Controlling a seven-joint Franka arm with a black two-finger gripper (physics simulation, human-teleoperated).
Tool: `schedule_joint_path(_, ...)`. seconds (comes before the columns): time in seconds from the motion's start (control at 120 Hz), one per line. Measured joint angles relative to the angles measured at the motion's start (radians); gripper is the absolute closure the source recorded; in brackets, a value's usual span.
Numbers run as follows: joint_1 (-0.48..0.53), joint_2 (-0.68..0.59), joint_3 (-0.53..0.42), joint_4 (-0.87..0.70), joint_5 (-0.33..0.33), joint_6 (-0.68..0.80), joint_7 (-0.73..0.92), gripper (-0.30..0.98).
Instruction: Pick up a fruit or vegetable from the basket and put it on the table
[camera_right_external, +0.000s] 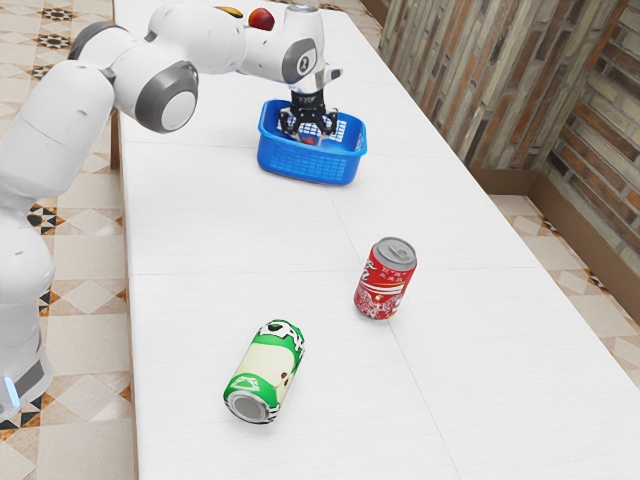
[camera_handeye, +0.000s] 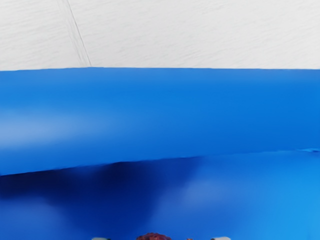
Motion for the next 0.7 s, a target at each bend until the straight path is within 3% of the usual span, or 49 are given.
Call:
schedule_joint_path(0.367,-0.001,0.0,0.0,0.0,0.005,0.005,-0.011,0.54)
schedule_joint_path(0.7,-0.045,-0.061,0.004,-0.003,0.014,0.006,-0.034,0.54)
